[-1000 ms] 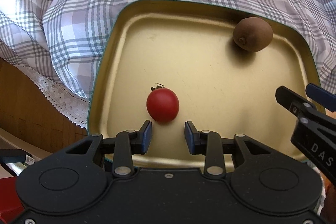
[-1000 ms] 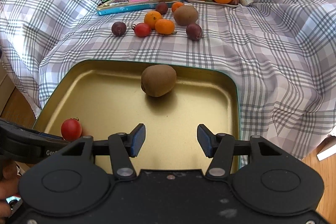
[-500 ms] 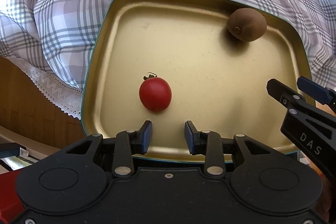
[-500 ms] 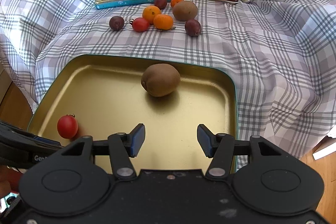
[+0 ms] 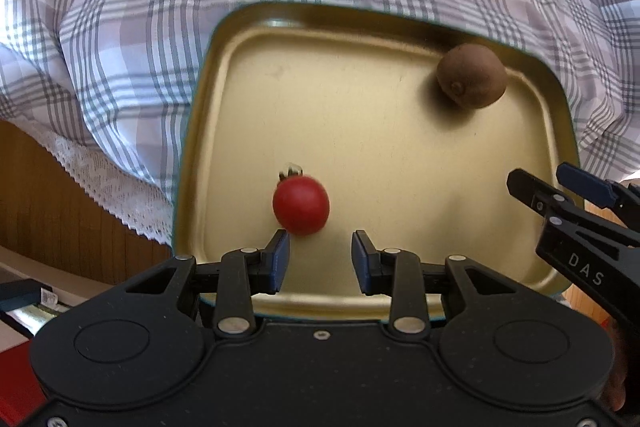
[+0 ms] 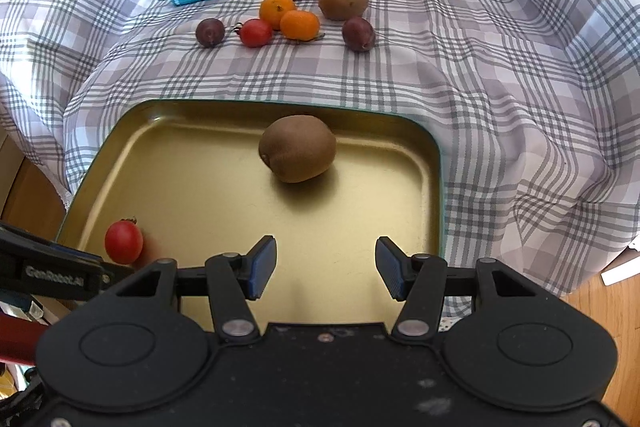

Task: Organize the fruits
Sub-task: 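Grasp a dark red plum with the left tool while the right tool grasps another plum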

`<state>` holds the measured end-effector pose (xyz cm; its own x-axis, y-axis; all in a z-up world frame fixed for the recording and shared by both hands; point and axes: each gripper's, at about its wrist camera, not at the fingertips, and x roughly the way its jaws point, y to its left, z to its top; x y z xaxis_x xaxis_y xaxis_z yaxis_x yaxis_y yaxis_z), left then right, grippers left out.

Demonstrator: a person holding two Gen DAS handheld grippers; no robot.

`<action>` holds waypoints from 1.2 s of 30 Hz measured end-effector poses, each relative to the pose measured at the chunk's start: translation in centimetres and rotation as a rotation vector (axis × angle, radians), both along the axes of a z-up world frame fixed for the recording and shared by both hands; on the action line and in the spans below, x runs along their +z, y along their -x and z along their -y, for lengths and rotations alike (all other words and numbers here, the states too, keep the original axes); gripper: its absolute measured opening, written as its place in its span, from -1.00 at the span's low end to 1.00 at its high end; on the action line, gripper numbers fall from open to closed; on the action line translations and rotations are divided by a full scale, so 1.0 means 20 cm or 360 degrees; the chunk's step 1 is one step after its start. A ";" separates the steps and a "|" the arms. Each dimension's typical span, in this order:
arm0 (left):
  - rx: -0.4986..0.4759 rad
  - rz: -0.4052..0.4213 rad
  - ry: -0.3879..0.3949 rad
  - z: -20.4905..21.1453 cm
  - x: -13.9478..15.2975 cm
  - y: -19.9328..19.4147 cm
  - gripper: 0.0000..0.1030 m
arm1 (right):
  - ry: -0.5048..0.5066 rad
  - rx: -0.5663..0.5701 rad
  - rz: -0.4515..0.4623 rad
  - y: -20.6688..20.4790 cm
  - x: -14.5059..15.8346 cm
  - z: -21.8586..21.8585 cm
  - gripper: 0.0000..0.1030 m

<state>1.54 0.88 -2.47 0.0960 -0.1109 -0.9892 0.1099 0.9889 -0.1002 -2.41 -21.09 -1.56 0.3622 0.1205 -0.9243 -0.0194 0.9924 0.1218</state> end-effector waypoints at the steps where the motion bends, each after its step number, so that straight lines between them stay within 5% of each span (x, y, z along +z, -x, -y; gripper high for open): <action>1: 0.0005 0.0013 0.0005 -0.01 0.01 -0.01 -0.17 | -0.0004 -0.0006 -0.0010 -0.01 0.00 0.01 0.13; 21: 0.0071 0.0615 0.0080 -0.08 0.13 -0.45 -0.17 | 0.0047 -0.0139 0.0118 -0.48 0.03 0.11 0.14; 29: -0.0039 0.0761 0.0002 0.00 0.07 -0.62 -0.17 | 0.0077 -0.0177 0.0227 -0.74 0.00 0.15 0.13; 36: -0.0095 0.0755 -0.0038 0.03 -0.01 -0.76 -0.17 | 0.0050 -0.0190 0.0214 -0.93 -0.08 0.17 0.14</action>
<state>16.65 0.22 -2.67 0.5317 -0.1079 -0.8400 0.1947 0.9809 -0.0027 16.16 -24.50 -3.12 0.4927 0.0408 -0.8692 0.0850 0.9919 0.0947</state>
